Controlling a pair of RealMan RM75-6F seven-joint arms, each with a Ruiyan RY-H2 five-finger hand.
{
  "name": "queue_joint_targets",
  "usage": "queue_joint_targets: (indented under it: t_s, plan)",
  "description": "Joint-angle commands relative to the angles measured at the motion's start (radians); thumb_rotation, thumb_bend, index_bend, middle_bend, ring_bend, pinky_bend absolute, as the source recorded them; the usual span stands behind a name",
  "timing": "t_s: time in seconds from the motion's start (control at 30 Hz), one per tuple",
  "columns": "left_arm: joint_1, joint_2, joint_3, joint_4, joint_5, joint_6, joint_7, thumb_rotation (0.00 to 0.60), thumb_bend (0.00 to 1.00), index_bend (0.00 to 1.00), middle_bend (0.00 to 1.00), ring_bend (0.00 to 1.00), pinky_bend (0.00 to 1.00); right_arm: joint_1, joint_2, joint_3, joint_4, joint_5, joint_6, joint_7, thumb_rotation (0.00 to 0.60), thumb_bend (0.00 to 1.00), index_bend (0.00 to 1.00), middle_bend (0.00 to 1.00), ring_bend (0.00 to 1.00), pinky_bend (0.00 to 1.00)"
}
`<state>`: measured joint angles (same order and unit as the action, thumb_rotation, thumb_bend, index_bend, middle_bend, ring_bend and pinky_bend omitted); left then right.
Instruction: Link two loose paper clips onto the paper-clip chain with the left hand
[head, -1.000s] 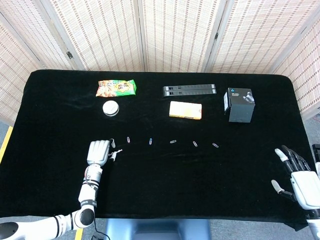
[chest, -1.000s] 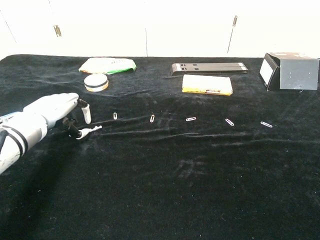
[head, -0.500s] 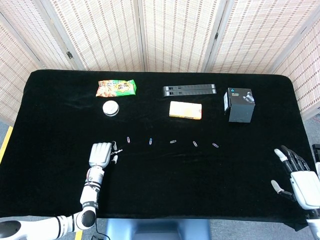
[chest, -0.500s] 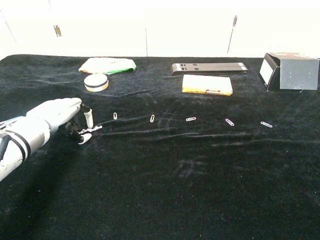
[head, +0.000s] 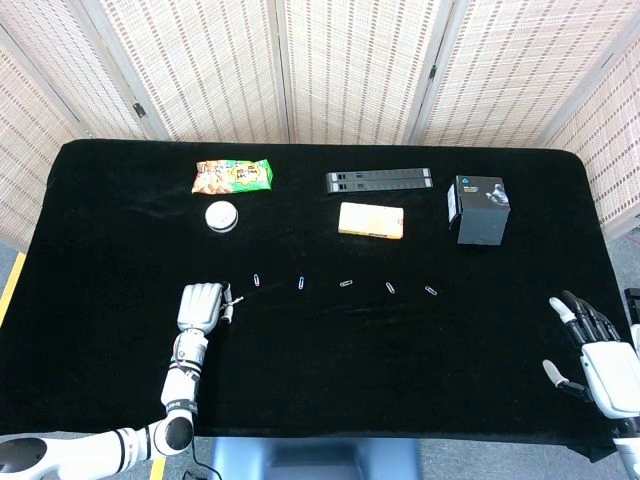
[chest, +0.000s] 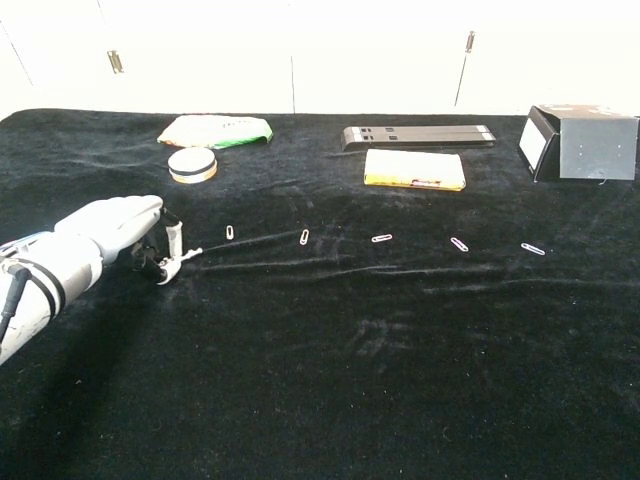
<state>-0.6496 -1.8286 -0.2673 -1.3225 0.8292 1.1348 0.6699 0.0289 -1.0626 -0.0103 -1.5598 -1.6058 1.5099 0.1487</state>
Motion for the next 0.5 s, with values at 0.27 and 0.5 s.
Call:
queue_joint_targets:
  t_s: [0.27,0.5]
  plan:
    - [0.004,0.011,0.003,-0.025,0.055,0.045,-0.042,0.600,0.64,0.73,1.00,1.00,1.00,0.004,0.001,-0.002,-0.001,0.000,-0.007,0.002,0.600,0.34,0.00,0.00,0.00,0.12]
    - [-0.041,-0.002,-0.032,-0.023,0.094,0.026,-0.075,0.600,0.65,0.74,1.00,1.00,1.00,0.008,0.010,0.002,0.000,0.011,-0.016,0.029,0.600,0.34,0.00,0.00,0.00,0.12]
